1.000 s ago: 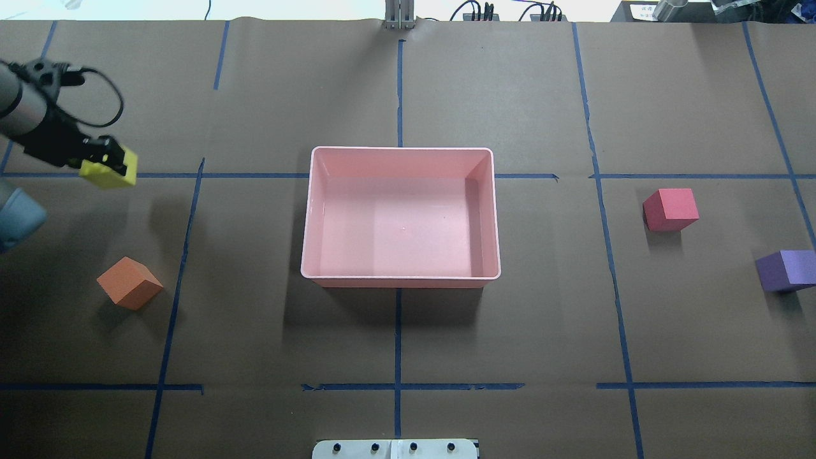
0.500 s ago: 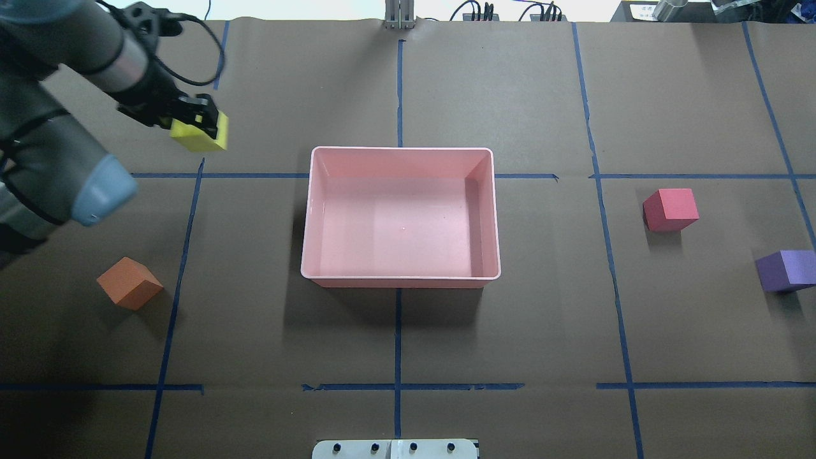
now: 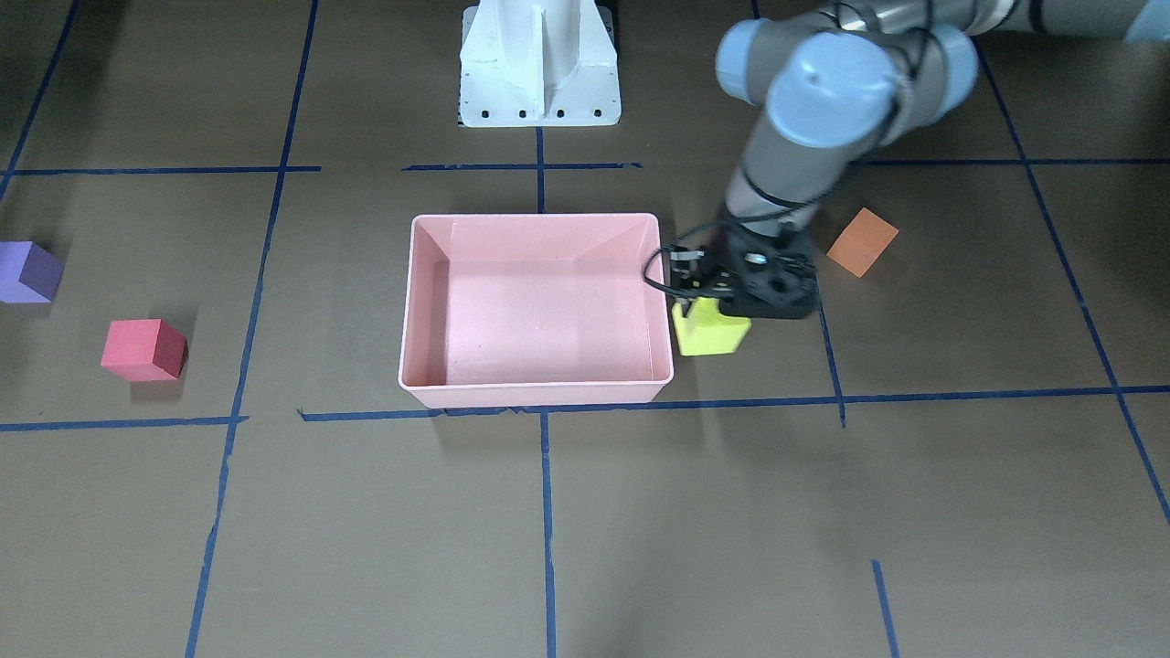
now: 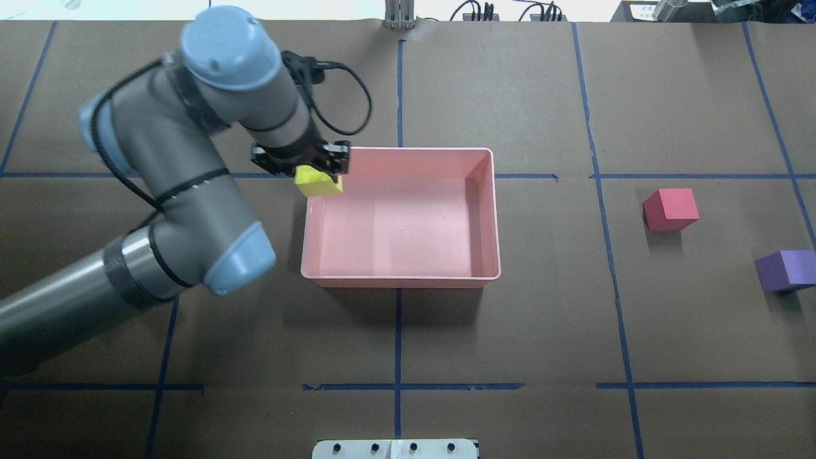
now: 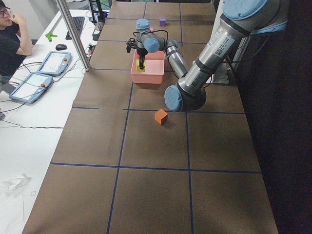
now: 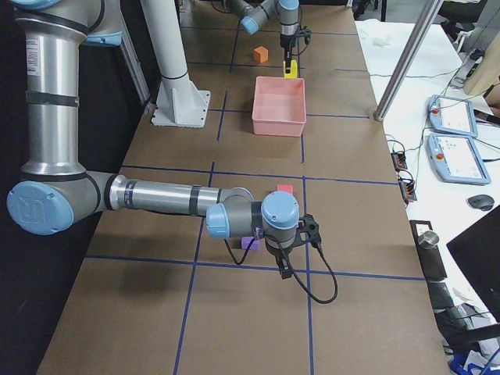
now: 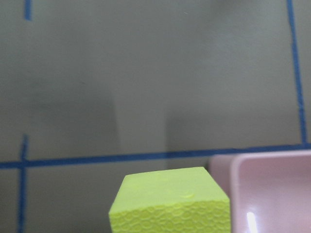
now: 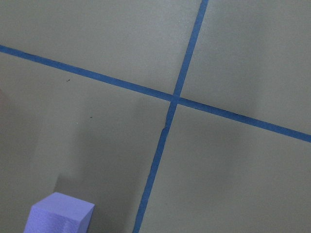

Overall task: Place blocks into pink bin with both arms
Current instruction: 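Carry the yellow-green cube with the left gripper and drop it into the pink bin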

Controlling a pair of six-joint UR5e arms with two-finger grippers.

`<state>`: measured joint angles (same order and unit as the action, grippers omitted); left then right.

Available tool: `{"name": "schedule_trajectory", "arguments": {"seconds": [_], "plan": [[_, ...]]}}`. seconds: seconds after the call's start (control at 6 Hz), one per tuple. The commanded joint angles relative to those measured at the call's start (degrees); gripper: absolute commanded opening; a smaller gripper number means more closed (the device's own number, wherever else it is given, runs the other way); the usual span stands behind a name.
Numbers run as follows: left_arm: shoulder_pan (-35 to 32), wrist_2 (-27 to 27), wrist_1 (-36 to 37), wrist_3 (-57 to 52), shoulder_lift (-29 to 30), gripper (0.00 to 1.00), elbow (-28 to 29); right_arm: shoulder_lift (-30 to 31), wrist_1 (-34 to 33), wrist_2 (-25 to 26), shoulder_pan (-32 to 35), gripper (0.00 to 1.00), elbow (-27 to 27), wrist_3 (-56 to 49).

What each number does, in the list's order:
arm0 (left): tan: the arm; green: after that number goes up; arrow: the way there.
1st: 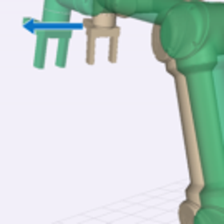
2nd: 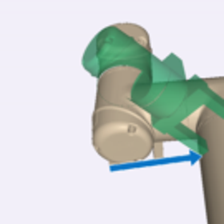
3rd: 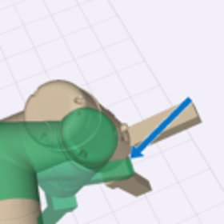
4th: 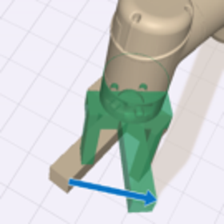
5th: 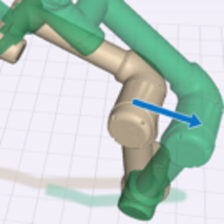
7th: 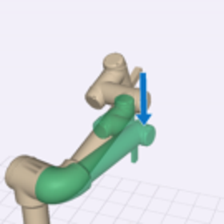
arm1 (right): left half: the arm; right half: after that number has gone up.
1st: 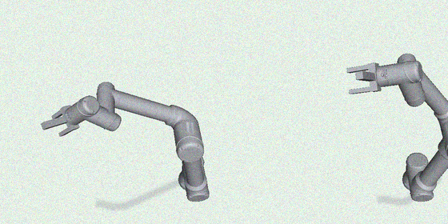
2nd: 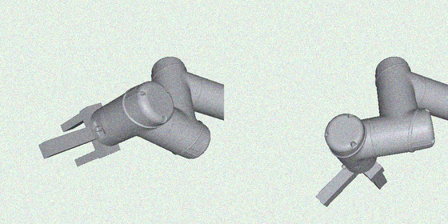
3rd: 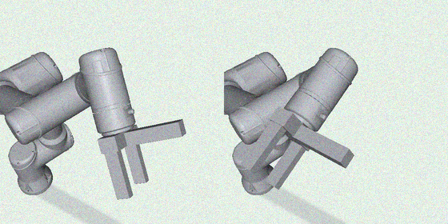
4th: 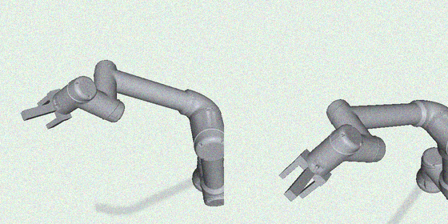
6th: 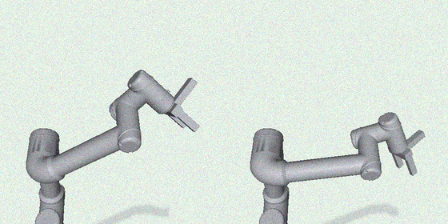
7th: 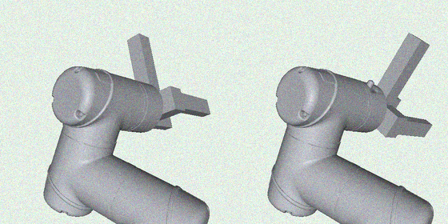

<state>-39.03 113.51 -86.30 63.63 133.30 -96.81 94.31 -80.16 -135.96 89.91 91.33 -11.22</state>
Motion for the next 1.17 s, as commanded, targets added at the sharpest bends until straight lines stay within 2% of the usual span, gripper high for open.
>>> {"name": "schedule_trajectory", "arguments": {"seconds": [0.0, 0.17, 0.33, 0.67, 0.83, 1.0], "plan": [[2.20, -1.19, 0.52, 2.47, 1.70, 1.00, -0.13, -0.52, 0.00, -0.44, -0.09, 1.00, 0.34, 1.11], [2.12, -0.93, 0.52, 1.77, 0.66, 1.00, -1.09, -0.87, 0.17, -3.06, -2.09, 1.00, 1.99, 6.51], [1.85, -0.93, 0.44, -1.28, -0.14, 1.00, -1.27, -1.83, 0.26, -2.74, -6.46, 1.00, 4.97, 15.35], [1.76, -0.93, -0.09, -3.33, -2.86, 1.00, -3.20, -6.74, 1.92, -1.34, -14.29, 1.00, 6.14, 28.13], [1.76, -0.93, -0.18, -3.34, -2.87, 1.00, -3.38, -9.29, 7.07, 2.50, -20.16, 1.00, 6.05, 38.80], [1.76, -0.93, -0.27, -3.42, -2.96, 1.00, -3.38, -11.58, 9.47, 9.41, -27.52, 1.00, 6.05, 46.83]]}}
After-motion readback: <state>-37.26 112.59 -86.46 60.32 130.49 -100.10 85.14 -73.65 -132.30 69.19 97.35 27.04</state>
